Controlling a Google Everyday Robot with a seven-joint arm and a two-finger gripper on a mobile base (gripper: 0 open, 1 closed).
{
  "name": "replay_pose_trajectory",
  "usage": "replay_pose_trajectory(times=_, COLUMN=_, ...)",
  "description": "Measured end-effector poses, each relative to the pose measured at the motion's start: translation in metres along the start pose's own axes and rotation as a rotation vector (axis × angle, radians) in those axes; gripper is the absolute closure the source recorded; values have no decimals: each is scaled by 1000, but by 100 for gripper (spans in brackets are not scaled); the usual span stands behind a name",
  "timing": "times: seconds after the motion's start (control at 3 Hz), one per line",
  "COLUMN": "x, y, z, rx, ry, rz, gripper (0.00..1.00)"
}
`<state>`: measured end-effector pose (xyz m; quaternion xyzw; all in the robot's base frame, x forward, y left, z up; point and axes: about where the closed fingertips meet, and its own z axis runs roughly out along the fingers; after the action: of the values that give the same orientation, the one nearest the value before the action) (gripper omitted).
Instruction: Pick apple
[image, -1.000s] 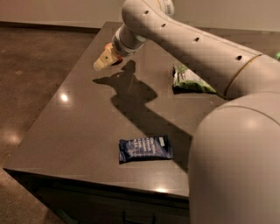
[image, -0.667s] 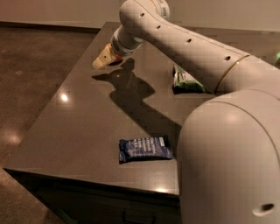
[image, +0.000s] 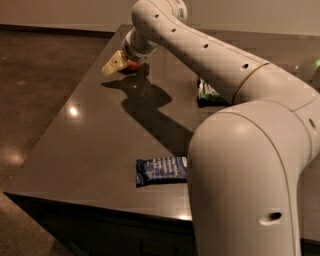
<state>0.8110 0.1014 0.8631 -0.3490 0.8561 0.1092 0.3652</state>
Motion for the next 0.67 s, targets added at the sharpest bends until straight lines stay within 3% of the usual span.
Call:
replay_pose_trajectory(times=0.33, x=-6, y=-5, z=5, rx=11, ry=-6, rz=14, gripper=18)
replay_pose_trajectory(times=0.67, x=-9, y=-9, z=6, rx=24, ry=-15, rz=35, gripper=49)
